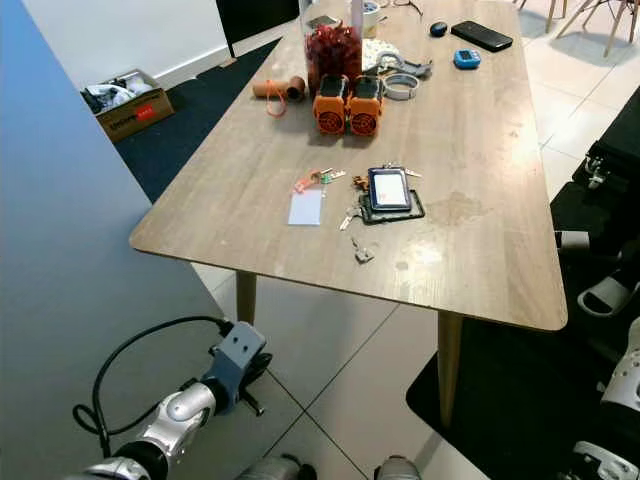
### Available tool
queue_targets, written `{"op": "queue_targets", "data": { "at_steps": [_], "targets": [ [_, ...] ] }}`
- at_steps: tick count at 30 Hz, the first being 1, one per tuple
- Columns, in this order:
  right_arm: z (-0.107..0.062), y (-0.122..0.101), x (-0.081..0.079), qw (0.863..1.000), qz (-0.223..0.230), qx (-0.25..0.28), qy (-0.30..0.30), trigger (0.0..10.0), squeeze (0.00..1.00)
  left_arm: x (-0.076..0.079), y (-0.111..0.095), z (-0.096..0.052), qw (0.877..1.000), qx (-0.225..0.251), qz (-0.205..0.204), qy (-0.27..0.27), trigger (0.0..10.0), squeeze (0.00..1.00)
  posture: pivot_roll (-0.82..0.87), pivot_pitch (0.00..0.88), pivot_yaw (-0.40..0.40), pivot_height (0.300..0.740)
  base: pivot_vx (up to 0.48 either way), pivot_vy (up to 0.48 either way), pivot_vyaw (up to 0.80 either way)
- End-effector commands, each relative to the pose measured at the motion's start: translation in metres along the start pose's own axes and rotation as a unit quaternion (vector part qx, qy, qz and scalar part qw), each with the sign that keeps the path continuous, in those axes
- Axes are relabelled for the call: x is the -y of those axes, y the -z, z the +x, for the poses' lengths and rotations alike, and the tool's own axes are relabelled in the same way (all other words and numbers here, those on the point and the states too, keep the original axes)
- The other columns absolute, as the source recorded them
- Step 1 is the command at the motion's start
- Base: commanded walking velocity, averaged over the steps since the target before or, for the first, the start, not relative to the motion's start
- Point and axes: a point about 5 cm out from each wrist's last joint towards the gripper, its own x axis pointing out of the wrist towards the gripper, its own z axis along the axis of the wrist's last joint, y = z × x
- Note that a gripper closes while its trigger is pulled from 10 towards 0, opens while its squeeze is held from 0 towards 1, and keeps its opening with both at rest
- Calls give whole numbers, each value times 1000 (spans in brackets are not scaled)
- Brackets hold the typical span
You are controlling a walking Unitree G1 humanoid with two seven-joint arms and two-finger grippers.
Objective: Hang keys on a hook
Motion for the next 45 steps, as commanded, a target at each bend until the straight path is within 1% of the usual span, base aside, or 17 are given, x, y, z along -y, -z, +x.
{"op": "queue_targets", "data": {
  "at_steps": [1, 7, 11, 13, 14, 15, 16, 17, 19, 21, 23, 24, 25, 26, 31, 38, 45],
  "targets": [
    [-2, 6, 14, 999, 5, -6, 31, 10000, 0, -5, 7, -5, 1000, -13, -1, -5, 10000, 0, 51, 103, 35, 740, 0, 0, 0],
    [-35, 61, 62, 990, -21, -104, 95, 10000, 0, -9, 13, -11, 1000, -20, -2, -13, 10000, 0, 53, 84, 22, 740, 0, 0, 0],
    [-43, 73, 69, 987, -33, -124, 97, 10000, 0, -9, 14, -12, 1000, -21, -3, -15, 10000, 0, 53, 84, 22, 740, 0, 0, 0],
    [-83, 117, 88, 968, -71, -225, 89, 10000, 0, -11, 19, -16, 999, -26, -7, -23, 10000, 0, 60, 65, 9, 740, 0, 0, 0],
    [-83, 117, 88, 968, -71, -225, 89, 10000, 0, -11, 19, -16, 999, -26, -7, -23, 10000, 0, 60, 65, 9, 740, 0, 0, 0],
    [-127, 153, 101, 937, -103, -325, 74, 10000, 0, -14, 25, -21, 999, -35, -12, -33, 10000, 0, 61, 59, 7, 740, 0, 0, 0],
    [-127, 153, 101, 937, -103, -325, 74, 10000, 0, -14, 25, -21, 999, -35, -12, -33, 10000, 0, 61, 59, 7, 740, 0, 0, 0],
    [-148, 168, 104, 918, -108, -375, 66, 10000, 0, -15, 27, -23, 998, -41, -17, -38, 10000, 0, 63, 50, 4, 740, 0, 0, 0],
    [-148, 168, 104, 918, -108, -375, 66, 10000, 0, -15, 27, -23, 998, -41, -17, -38, 10000, 0, 63, 50, 4, 740, 0, 0, 0],
    [-180, 190, 95, 883, -93, -459, 31, 10000, 0, -16, 31, -24, 997, -51, -27, -48, 10000, 0, 65, 32, 1, 740, 0, 0, 0],
    [-180, 190, 95, 883, -93, -459, 31, 10000, 0, -16, 31, -24, 997, -51, -27, -48, 10000, 0, 65, 32, 1, 740, 0, 0, 0],
    [-195, 199, 85, 865, -86, -494, 2, 10000, 0, -17, 32, -24, 996, -54, -34, -55, 10000, 0, 66, 26, 1, 740, 0, 0, 0],
    [-195, 199, 85, 865, -86, -494, 2, 10000, 0, -17, 32, -24, 996, -54, -34, -55, 10000, 0, 66, 26, 1, 740, 0, 0, 0],
    [-208, 207, 72, 848, -77, -524, -27, 10000, 0, -18, 32, -25, 995, -56, -45, -66, 10000, 0, 65, 15, 6, 740, 0, 0, 0],
    [-234, 220, 49, 812, -61, -577, -66, 10000, 0, -26, 33, -23, 988, -73, -87, -102, 10000, 0, 67, 4, 19, 740, 0, 0, 0],
    [-263, 227, 35, 775, -44, -624, -90, 10000, 0, -36, 28, -21, 978, -74, -140, -135, 10000, 0, 61, 9, 45, 740, 0, 0, 0],
    [-273, 228, 18, 768, -45, -627, -120, 10000, 0, -33, 31, -17, 972, -116, -149, -139, 10000, 0, 59, 15, 50, 740, 0, 0, 0]
  ]
}}
